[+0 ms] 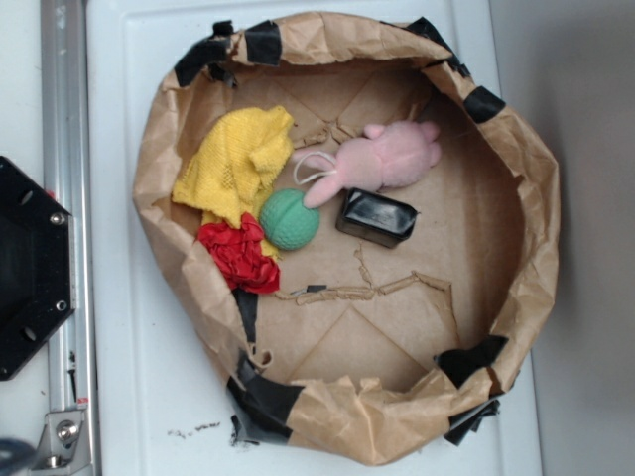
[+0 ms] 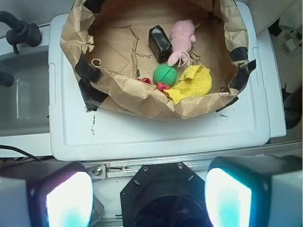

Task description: Grab the pink bunny.

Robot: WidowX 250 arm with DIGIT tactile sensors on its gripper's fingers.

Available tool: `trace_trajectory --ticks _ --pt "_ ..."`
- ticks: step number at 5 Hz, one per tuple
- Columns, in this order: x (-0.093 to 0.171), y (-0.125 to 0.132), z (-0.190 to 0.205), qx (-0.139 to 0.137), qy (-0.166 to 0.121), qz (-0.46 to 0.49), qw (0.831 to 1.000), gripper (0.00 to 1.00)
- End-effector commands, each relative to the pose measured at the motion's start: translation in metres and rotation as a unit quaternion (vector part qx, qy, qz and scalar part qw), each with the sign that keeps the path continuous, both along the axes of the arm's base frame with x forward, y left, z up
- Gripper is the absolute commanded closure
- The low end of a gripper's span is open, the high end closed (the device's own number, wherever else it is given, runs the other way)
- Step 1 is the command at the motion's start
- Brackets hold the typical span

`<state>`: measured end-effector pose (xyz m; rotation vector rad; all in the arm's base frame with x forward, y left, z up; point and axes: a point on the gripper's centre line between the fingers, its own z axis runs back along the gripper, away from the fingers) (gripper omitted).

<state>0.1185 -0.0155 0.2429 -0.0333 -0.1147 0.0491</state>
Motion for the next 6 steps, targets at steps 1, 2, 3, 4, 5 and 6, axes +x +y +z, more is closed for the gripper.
trace_trajectory --ticks 1,2,3,4,5,6 --pt "0.000 0.000 0.000 0.000 0.000 0.000 1.000 0.00" --pt "0.050 0.009 -0.045 -0.042 -0.052 0.050 0.997 0.00" --pt "0.100 0.023 -0.078 -0.096 -0.079 0.136 0.983 0.00" --pt "0.134 0.044 -0.102 -0.092 -0.093 0.180 0.975 0.00" --pt "0.155 0.072 -0.125 -0.062 -0.107 0.237 0.964 0.00" --pt "0.164 0.085 -0.145 -0.036 -0.090 0.296 0.950 0.00"
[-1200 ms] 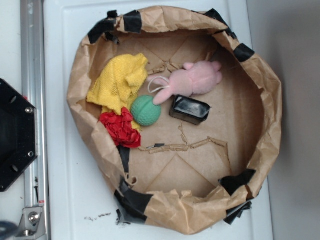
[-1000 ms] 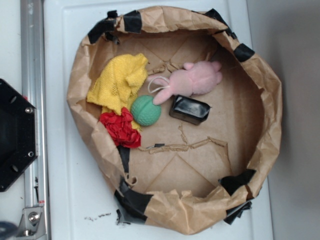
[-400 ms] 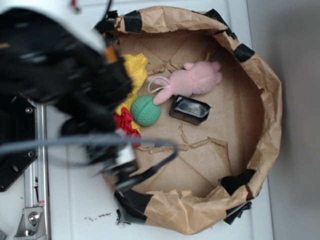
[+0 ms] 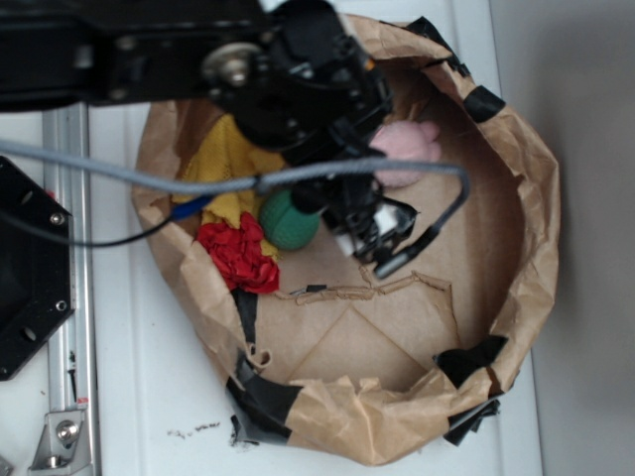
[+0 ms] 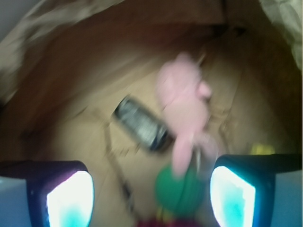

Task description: Grab the pink bunny.

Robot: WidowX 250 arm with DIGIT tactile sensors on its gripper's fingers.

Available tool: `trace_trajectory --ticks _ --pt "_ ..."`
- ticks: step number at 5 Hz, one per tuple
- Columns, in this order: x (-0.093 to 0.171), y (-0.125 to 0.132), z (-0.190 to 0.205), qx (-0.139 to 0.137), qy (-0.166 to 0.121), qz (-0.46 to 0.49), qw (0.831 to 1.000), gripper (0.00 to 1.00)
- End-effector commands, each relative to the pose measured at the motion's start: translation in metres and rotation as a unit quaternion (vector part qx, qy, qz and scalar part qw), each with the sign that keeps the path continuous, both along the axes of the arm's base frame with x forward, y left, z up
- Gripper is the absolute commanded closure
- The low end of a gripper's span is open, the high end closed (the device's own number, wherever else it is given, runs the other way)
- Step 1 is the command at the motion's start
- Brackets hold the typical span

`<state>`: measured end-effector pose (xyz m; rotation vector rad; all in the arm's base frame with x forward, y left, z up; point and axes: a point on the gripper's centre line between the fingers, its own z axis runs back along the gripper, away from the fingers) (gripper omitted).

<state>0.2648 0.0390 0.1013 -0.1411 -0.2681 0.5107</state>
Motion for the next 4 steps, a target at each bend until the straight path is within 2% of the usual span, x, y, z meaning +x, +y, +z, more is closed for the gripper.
trace_trajectory --ticks 1,2,3,4 --pt "0.030 0.028 -0.039 0.043 0.040 0.074 0.996 0.00" --pt "0.031 0.020 -0.072 0.054 0.081 0.044 0.994 0.00" --pt "0.031 0.001 -0.090 0.058 0.111 -0.013 0.992 1.00" --pt "0.033 -0.016 -0.066 0.060 0.133 -0.122 0.982 1.00"
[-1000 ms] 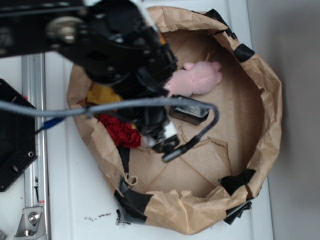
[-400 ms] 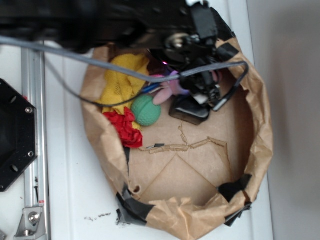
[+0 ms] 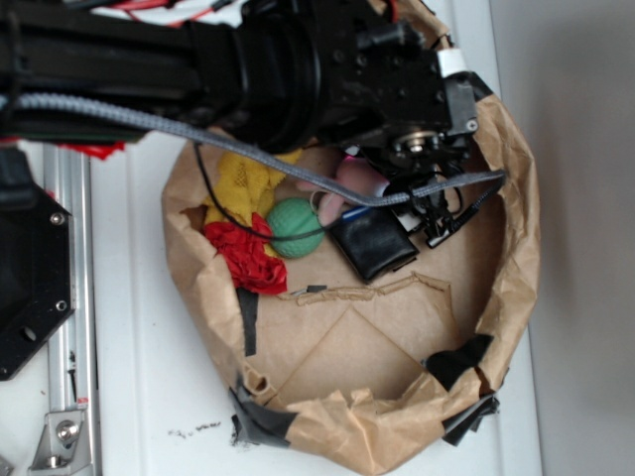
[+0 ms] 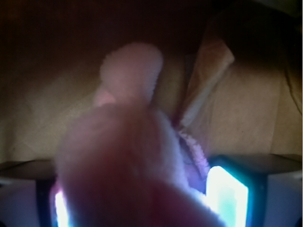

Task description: Grab the pink bunny.

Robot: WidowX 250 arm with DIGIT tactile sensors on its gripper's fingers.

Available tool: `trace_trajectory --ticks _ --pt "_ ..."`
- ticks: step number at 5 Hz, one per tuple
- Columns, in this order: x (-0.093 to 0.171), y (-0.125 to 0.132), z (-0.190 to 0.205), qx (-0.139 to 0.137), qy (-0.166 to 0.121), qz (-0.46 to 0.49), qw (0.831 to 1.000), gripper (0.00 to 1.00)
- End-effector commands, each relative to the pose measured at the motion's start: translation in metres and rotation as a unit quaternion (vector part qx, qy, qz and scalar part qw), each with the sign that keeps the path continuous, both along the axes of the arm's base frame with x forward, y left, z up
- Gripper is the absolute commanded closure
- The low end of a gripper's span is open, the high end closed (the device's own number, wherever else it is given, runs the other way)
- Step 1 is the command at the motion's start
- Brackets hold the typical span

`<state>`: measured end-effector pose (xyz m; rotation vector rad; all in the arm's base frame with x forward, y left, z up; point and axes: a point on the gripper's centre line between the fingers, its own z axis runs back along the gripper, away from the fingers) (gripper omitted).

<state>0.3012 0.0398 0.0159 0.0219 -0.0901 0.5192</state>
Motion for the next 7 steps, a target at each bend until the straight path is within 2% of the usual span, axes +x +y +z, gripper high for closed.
trace_trajectory --ticks 1,3,4,5,7 --pt "-0.004 -0.027 0.068 0.006 0.014 -0.222 0.975 1.00" --pt "-0.023 -0.028 0.160 0.004 -0.089 -0.242 0.966 1.00" --pt "-0.021 -0.032 0.167 -0.015 -0.078 -0.251 0.965 1.00" --pt "-0.020 -0.030 0.157 -0.005 -0.042 -0.239 0.970 1.00" --pt "-0.028 -0.021 0.151 -0.001 -0.024 -0.230 0.973 1.00"
